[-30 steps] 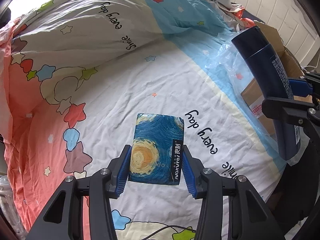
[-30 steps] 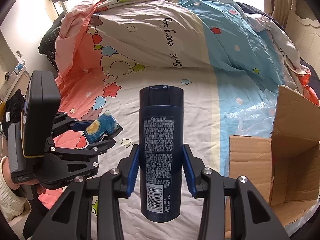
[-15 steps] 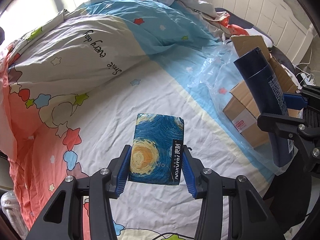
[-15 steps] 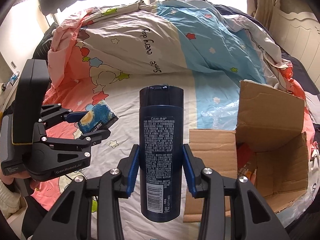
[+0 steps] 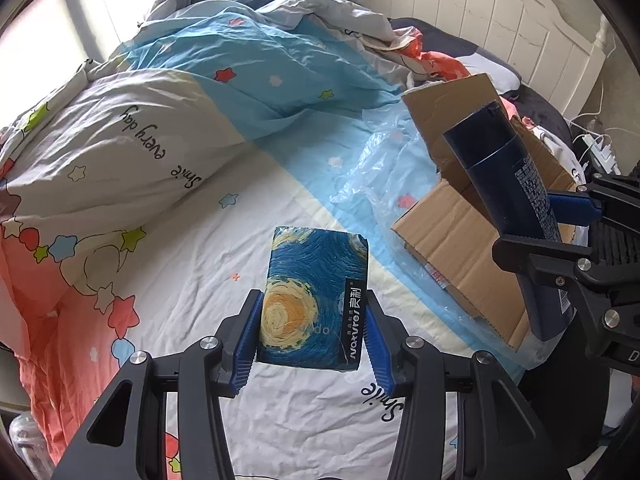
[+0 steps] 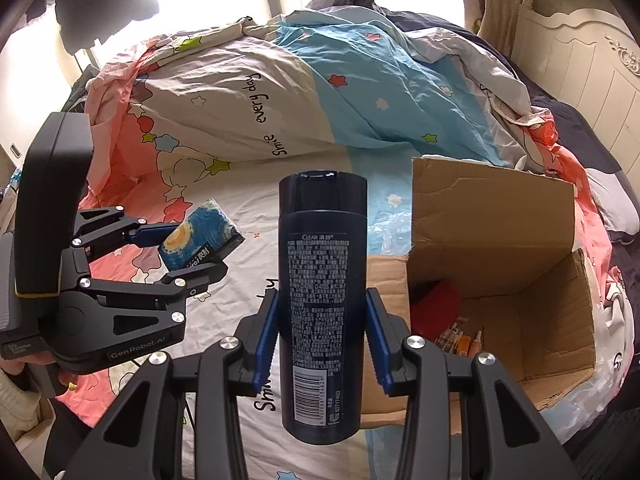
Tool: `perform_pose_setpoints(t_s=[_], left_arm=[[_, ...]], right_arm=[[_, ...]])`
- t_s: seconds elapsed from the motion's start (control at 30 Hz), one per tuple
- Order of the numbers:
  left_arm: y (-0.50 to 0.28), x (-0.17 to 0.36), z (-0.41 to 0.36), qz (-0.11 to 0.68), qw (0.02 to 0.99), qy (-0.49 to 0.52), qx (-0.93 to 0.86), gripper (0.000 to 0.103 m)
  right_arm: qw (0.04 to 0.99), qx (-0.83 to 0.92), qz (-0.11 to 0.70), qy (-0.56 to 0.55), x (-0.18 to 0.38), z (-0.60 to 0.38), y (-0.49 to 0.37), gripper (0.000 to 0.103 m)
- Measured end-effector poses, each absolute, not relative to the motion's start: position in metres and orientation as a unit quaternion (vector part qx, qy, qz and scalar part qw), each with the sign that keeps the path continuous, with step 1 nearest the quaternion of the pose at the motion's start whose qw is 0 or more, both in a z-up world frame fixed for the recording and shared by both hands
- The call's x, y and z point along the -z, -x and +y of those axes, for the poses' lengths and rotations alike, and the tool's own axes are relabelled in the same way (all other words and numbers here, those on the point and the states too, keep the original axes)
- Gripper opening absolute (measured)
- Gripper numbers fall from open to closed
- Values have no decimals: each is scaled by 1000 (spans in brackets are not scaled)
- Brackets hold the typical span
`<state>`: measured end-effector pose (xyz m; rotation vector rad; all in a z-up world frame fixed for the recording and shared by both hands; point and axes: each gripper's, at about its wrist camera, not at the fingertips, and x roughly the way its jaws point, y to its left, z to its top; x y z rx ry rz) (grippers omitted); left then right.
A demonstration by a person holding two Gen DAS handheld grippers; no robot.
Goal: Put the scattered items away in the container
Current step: 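Carry the tissue pack and shampoo bottle with both grippers over the cardboard box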
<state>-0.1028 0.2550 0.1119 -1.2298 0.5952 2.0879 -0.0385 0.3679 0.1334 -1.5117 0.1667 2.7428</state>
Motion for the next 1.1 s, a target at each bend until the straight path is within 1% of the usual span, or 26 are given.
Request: perform_pose_setpoints(t_s=[0.2,0.43,0.77,1.1], left_arm=[[99,-117,277,221,335,460,-792,49],[91,-116,311,241,350,456,-783,49],[80,-129,354,245,372,442,-778,49],[64,-121,397,264,391,440,-764,49]], right_arm=[[18,-877,63,475,-137,389,31,38],[35,-879,79,468,-139,416,22,38],[55,-882,104,456,-141,453,11,38],[72,-883,107,451,-142,480,-2,38]])
